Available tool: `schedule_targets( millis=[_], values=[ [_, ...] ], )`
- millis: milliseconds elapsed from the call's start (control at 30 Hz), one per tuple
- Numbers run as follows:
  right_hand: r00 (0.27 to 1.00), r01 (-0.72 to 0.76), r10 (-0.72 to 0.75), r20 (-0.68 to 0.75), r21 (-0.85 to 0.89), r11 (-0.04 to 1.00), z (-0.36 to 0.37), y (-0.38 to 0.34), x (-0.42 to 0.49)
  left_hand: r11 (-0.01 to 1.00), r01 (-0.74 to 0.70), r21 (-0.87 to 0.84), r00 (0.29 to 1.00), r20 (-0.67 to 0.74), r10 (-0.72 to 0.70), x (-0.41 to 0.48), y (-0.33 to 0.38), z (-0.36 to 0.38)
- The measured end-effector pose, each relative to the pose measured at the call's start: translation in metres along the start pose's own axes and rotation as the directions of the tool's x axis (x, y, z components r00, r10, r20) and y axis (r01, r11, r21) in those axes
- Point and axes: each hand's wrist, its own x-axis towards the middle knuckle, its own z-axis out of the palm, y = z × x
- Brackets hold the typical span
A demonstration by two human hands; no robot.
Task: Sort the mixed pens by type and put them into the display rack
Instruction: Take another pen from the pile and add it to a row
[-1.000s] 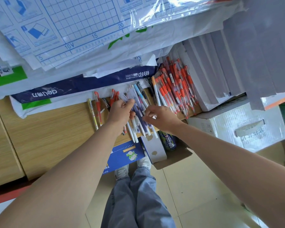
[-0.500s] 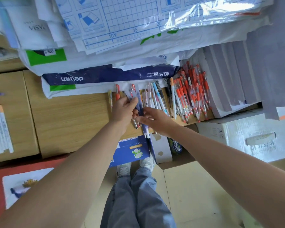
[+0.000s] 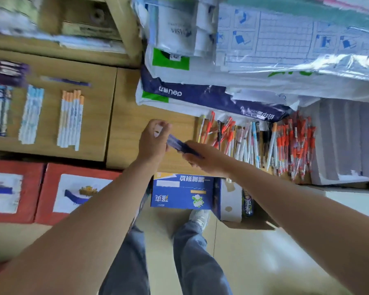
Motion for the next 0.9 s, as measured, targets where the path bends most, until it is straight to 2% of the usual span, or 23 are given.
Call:
schedule_targets(
  millis=[100, 167, 233, 333, 467, 567, 667, 733, 900],
  values=[
    [1.000, 0.022, -0.021, -0.022, 0.042, 0.999, 0.012, -0.028, 0.019, 0.999, 0.040, -0.014, 0.997, -0.061, -0.041, 0.006, -0.004, -0.040],
    [0.995, -0.012, 0.034, -0.093, 0.227, 0.974, 0.023, -0.046, 0.034, 0.998, 0.064, -0.009, 0.996, -0.068, -0.065, 0.010, -0.005, -0.067],
    [0.977, -0.027, 0.114, -0.179, 0.429, 0.903, 0.034, -0.066, 0.050, 0.997, 0.077, -0.023, 0.993, -0.083, -0.079, 0.016, -0.004, -0.095],
    [0.927, -0.062, 0.265, -0.267, 0.586, 0.808, 0.057, -0.098, 0.078, 0.992, 0.087, -0.091, 0.994, -0.064, -0.093, 0.029, -0.003, -0.137],
    [0.825, -0.137, 0.437, -0.359, 0.623, 0.770, 0.094, -0.145, 0.122, 0.998, 0.057, 0.026, 0.998, 0.024, -0.058, 0.045, -0.002, -0.196],
    [0.791, -0.150, 0.472, -0.389, 0.625, 0.766, 0.116, -0.177, 0.151, 0.992, 0.015, 0.122, 0.996, 0.083, -0.025, 0.059, -0.004, -0.243],
    [0.806, -0.153, 0.466, -0.365, 0.632, 0.760, 0.130, -0.204, 0.176, 0.938, -0.121, 0.325, 0.987, 0.138, 0.080, 0.076, -0.009, -0.289],
    [0.833, -0.145, 0.448, -0.324, 0.654, 0.743, 0.135, -0.217, 0.189, 0.889, -0.155, 0.431, 0.985, 0.136, 0.106, 0.087, -0.012, -0.312],
    [0.864, -0.119, 0.432, -0.260, 0.727, 0.676, 0.138, -0.241, 0.206, 0.919, -0.168, 0.356, 0.984, 0.122, 0.132, 0.113, -0.023, -0.341]
  ],
)
